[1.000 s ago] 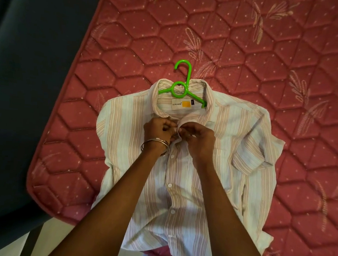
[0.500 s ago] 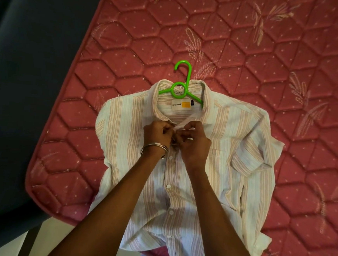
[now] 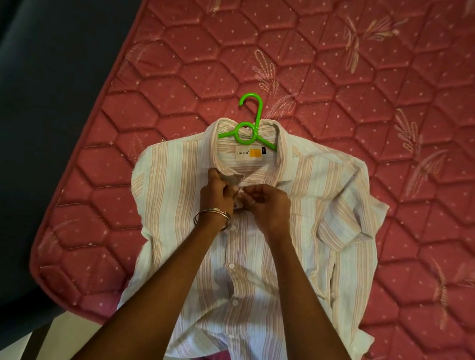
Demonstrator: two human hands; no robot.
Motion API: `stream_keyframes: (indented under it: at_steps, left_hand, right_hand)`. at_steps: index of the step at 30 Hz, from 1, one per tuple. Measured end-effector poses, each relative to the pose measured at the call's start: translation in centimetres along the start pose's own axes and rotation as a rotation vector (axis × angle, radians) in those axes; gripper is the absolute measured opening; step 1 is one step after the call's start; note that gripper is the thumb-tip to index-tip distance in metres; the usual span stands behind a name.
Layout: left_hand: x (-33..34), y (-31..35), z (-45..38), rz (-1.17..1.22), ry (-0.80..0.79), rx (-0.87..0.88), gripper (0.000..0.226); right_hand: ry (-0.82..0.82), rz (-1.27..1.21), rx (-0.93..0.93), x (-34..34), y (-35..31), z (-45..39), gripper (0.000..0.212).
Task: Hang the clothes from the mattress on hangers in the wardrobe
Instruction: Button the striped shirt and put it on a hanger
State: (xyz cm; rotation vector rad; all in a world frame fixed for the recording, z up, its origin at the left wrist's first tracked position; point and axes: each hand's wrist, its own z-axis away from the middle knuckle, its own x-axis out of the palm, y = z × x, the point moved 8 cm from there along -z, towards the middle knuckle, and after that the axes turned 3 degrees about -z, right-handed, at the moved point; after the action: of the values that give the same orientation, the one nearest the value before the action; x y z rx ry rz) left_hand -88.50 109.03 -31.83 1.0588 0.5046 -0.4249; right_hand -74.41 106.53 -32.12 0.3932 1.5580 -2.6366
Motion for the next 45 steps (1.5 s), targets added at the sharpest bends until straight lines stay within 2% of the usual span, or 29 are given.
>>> stream_keyframes:
  at_steps: [5, 8, 10, 12, 14, 15, 16, 18, 20, 23, 27, 32, 35, 38, 40, 45]
  left_hand:
    - [0.2, 0.4, 0.0, -0.071, -0.034, 0.060, 0.042]
    - [-0.7, 0.1, 0.0, -0.086, 0.057, 0.010, 0.037]
    - [-2.3, 0.1, 0.1, -0.061, 0.178, -0.032, 0.041]
    - [-4.1, 0.8, -0.1, -0.170, 0.286, 0.048, 0.051]
    - [-5.1, 2.2, -0.7, -0.435, 0.345, 0.211, 0.057]
    - [-5.2, 3.1, -1.1, -0.557, 0.335, 0.306, 0.053]
    - [-5.1, 3.7, -1.6, -0.641, 0.306, 0.404, 0.042]
    - [-4.8, 4.6, -2.7, -0.701, 0.208, 0.569, 0.021]
    - [-4.5, 5.2, -3.7, -0.666, 0.048, 0.641, 0.023]
    - [-4.4, 5.9, -5.2, -0.592, -0.158, 0.506, 0.031]
    - [-4.8, 7.2, -6.4, -0.211, -0.268, 0.283, 0.026]
    - [-3.7, 8.2, -5.8, -0.233, -0.436, 0.239, 0.017]
    - [-3.9, 9.0, -5.6, -0.302, -0.375, 0.260, 0.017]
    - [-4.7, 9.2, -5.6, -0.276, -0.234, 0.197, 0.016]
    - [-4.6, 9.0, -5.6, -0.239, -0.177, 0.132, 0.017]
    - [-4.5, 8.4, -5.0, -0.111, -0.097, -0.057, 0.014]
  right_hand:
    - [-0.026, 0.248, -0.214, -0.1, -2.0, -0.2, 0.014]
    - [0.036, 0.295, -0.198, -0.3, -1.9, 0.2, 0.011]
    - [0.123, 0.276, -0.083, -0.9, -0.8, 0.5, 0.017]
    - [0.297, 0.022, 0.206, -2.5, 1.6, 0.8, 0.028]
    - [0.445, -0.473, 0.536, -2.8, 4.0, 1.8, 0.033]
    - [0.453, -0.666, 0.617, -2.4, 4.3, 1.9, 0.029]
    - [0.437, -0.766, 0.645, -2.2, 4.1, 1.7, 0.022]
    - [0.374, -0.814, 0.637, -1.9, 3.1, 0.8, 0.016]
    - [0.347, -0.828, 0.647, -1.9, 2.0, 0.2, 0.018]
    - [0.304, -0.858, 0.575, -2.2, -0.3, -1.0, 0.010]
    - [0.231, -0.687, 0.327, -2.8, -4.0, -2.1, 0.017]
    - [0.144, -0.419, 0.117, -3.0, -6.8, -2.8, 0.014]
    - [0.147, -0.243, 0.068, -2.8, -7.3, -2.6, 0.007]
    - [0.185, -0.009, -0.005, -2.5, -7.6, -2.4, 0.023]
    - [0.206, 0.094, -0.071, -2.1, -8.4, -2.0, 0.026]
    - [0.256, 0.078, -0.114, -1.8, -9.0, -0.9, 0.027]
